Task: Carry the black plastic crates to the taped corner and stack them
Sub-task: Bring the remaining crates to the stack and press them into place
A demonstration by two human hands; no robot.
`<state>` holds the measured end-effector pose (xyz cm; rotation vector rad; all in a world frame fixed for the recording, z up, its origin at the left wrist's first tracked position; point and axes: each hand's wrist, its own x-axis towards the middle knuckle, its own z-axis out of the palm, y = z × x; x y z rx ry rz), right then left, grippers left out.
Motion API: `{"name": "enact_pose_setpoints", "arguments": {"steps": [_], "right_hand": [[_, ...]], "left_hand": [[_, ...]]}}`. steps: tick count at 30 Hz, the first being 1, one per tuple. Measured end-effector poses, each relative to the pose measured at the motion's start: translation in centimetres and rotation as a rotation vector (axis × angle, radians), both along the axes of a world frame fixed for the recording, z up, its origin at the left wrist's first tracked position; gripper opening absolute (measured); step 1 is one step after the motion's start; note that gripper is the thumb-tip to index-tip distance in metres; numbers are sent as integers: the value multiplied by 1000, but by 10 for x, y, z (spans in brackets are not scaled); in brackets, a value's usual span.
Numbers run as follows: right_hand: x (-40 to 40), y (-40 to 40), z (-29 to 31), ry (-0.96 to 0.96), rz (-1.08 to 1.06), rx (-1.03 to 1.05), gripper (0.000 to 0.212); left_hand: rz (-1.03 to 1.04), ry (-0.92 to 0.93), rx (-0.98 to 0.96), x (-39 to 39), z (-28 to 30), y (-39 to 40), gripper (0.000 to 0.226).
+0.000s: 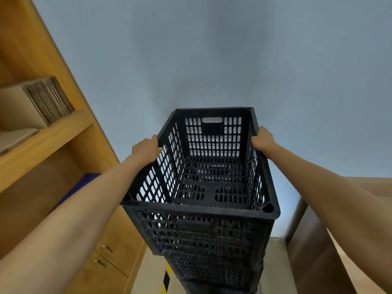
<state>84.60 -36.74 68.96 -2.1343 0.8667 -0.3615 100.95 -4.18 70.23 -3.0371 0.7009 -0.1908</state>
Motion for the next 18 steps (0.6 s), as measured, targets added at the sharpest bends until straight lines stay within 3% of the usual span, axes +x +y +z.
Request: {"name": "enact_pose_setpoints", "arguments": {"steps": [9,15,18], "right_hand": [[-17,-27,5,-20,14,-16,33],[-20,-35,7,-14,98,39,40],[-16,-30,3,-48,72,63,41]], "left_hand": [[35,-6,19,-33,-4,-17,45],[92,77,45,-50,-8,-18,64],[128,39,81,-56,-5,-17,57]]}}
